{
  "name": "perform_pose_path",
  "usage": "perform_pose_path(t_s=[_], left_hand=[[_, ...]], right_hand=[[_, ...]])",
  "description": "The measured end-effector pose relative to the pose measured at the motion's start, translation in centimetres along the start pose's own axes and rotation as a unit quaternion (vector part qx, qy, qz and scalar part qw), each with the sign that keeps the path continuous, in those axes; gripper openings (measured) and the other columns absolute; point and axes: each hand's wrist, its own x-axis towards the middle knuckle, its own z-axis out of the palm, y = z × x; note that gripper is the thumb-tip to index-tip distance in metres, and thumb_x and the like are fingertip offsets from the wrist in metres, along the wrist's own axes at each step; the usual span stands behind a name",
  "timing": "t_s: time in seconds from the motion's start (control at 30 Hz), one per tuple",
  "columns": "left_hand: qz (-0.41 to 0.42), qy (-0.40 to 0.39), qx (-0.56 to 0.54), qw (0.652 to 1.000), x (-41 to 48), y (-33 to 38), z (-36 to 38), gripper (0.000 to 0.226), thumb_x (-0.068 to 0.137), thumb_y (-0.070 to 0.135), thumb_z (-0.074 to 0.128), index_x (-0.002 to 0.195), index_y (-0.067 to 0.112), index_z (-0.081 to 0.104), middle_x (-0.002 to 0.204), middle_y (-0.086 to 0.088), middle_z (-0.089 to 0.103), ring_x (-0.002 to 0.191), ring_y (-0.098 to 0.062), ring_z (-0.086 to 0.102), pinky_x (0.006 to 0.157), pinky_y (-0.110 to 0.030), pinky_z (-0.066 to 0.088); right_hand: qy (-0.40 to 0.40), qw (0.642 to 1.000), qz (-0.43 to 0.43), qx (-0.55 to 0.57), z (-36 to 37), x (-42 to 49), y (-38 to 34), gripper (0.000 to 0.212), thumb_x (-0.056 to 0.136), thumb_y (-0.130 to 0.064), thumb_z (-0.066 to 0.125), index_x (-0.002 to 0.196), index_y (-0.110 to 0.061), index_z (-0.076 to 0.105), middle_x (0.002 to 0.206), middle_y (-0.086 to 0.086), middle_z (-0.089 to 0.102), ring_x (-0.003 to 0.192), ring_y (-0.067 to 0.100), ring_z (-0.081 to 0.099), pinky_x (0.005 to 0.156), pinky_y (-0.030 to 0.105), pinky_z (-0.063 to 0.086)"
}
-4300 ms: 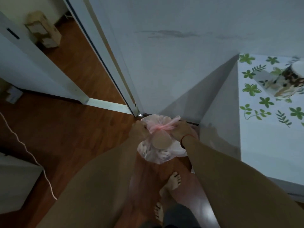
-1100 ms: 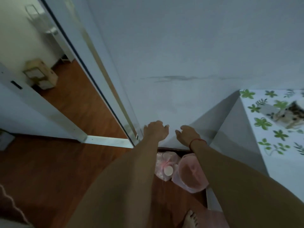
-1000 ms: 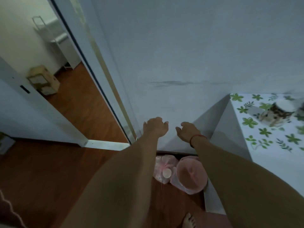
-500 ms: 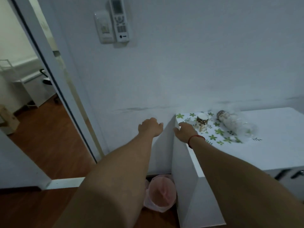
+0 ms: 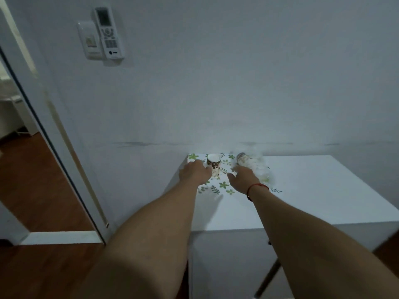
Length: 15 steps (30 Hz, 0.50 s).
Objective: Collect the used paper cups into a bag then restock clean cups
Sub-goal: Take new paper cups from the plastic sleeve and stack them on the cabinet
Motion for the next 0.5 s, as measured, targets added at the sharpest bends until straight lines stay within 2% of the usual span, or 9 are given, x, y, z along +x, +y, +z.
perform_pose_path(t_s=[0.1,0.23,0.33,0.5], left_hand=[[-0.013,-0.013,-0.009,1.0,-1.1,2.8,1.6,0.054,0.098,0.047,0.038,0.14,0.014,0.046,0.142,-0.009,0.05,0.131,-0.03,0.047,0.106,-0.039,0.039],[-0.014,-0.002,-0.034,0.999,-0.7,6.2,2.7,0.053,0.096,0.047,0.038,0.134,0.013,0.052,0.133,-0.01,0.058,0.12,-0.031,0.055,0.102,-0.042,0.046],[-0.012,-0.009,-0.039,0.999,0.0,8.3,3.3,0.054,0.096,0.047,0.039,0.137,0.014,0.05,0.13,-0.01,0.06,0.118,-0.031,0.057,0.1,-0.043,0.048],[-0.011,-0.025,-0.029,0.999,1.4,10.7,5.4,0.055,0.1,0.043,0.039,0.146,0.014,0.039,0.144,-0.009,0.049,0.135,-0.029,0.043,0.108,-0.039,0.037]], right_hand=[[-0.018,1.0,0.0,-0.003,-1.6,-0.4,3.4,0.051,0.098,-0.035,0.045,0.141,-0.009,0.042,0.144,0.011,0.047,0.133,0.029,0.043,0.111,0.041,0.035],[-0.017,1.0,-0.005,-0.001,-3.3,0.1,6.5,0.048,0.098,-0.033,0.043,0.138,-0.007,0.044,0.141,0.011,0.048,0.13,0.029,0.046,0.109,0.039,0.037],[-0.017,1.0,0.0,0.009,-4.1,0.2,8.3,0.046,0.098,-0.033,0.043,0.137,-0.007,0.045,0.141,0.011,0.048,0.13,0.029,0.046,0.109,0.04,0.037],[-0.024,0.999,0.019,0.031,-4.8,1.4,11.4,0.044,0.098,-0.029,0.044,0.136,-0.006,0.046,0.142,0.012,0.046,0.131,0.03,0.045,0.11,0.042,0.037]])
